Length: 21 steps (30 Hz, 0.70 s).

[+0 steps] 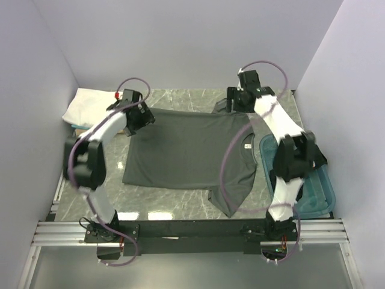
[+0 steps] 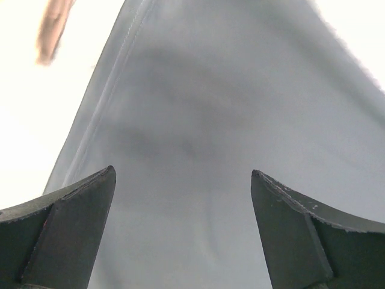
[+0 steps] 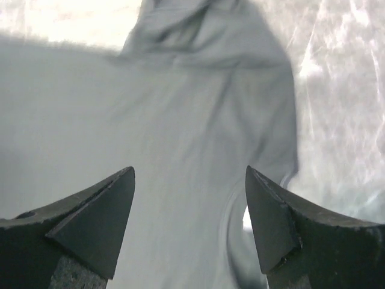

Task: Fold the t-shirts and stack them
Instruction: Flatten the tshirt out, then fold the tshirt

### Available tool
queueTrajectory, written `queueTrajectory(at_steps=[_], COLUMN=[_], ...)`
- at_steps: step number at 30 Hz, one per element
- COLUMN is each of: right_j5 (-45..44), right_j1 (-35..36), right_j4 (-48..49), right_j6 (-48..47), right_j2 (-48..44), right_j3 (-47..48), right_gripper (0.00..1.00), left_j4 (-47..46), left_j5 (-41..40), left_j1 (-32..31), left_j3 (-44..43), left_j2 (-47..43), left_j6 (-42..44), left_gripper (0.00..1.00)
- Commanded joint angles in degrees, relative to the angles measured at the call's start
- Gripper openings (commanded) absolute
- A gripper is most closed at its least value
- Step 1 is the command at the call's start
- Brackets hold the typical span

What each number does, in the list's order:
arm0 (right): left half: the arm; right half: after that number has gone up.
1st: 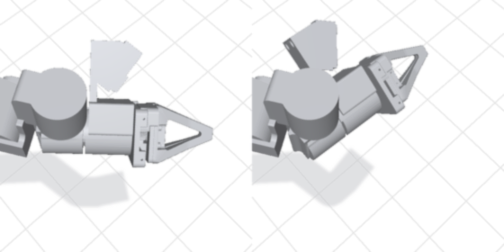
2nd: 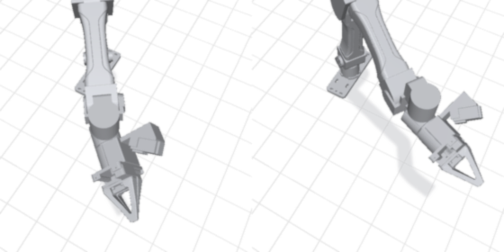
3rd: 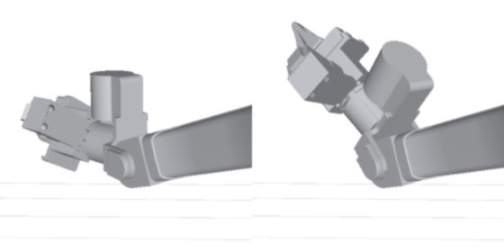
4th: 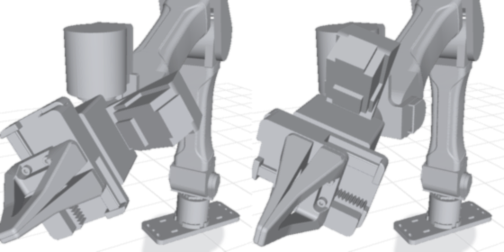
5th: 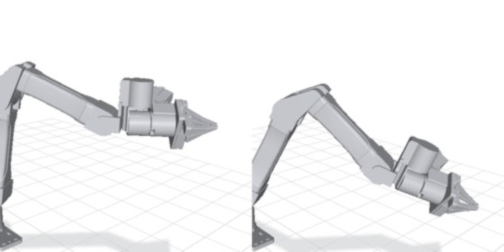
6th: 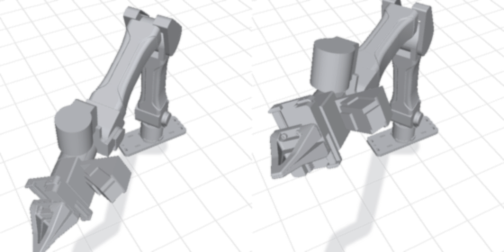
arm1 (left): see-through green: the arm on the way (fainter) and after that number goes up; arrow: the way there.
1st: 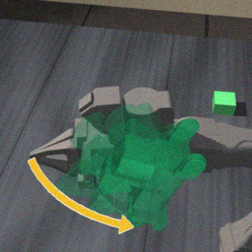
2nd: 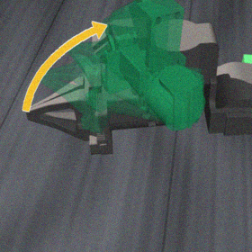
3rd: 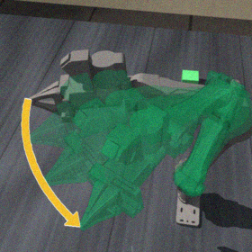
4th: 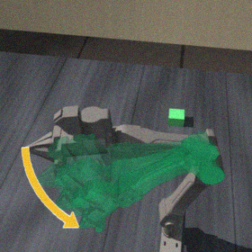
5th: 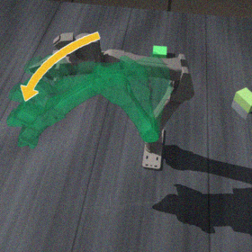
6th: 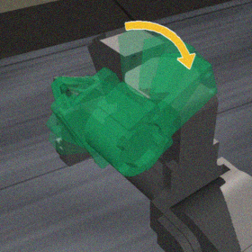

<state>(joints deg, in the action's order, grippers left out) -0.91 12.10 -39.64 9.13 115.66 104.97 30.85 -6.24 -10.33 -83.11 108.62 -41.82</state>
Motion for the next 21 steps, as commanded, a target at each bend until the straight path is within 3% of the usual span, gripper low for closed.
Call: queueTrajectory(at_steps=[1,7,10,18,21], right_j5=[-4.2,-8.0,-7.1,-5.0,-4.6], right_j1=[4.2,11.9,14.1,16.2,17.3], right_j4=[7.0,13.6,16.3,15.6,15.4], right_j6=[1.8,11.2,14.9,16.6,17.5], right_j2=[-16.8,-36.7,-44.7,-57.0,-58.2], right_j3=[-11.6,-41.2,-50.6,-61.4,-63.7], right_gripper=[0.8,0.81,0.81,0.81,0.81], left_j4=[0.0,5.9,7.8,7.8,5.9], left_j5=[-2.9,-10.7,-10.7,-13.1,-14.1], left_j1=[-1.9,-4.3,-4.4,-3.9,-2.7], left_j3=[10.4,32.6,41.9,54.9,55.8], left_j2=[-15.4,-35.9,-44.0,-54.7,-55.0], left_j6=[-3.4,-15.5,-19.1,-27.8,-28.1], left_gripper=[1.0,1.0,0.99,0.96,0.83])
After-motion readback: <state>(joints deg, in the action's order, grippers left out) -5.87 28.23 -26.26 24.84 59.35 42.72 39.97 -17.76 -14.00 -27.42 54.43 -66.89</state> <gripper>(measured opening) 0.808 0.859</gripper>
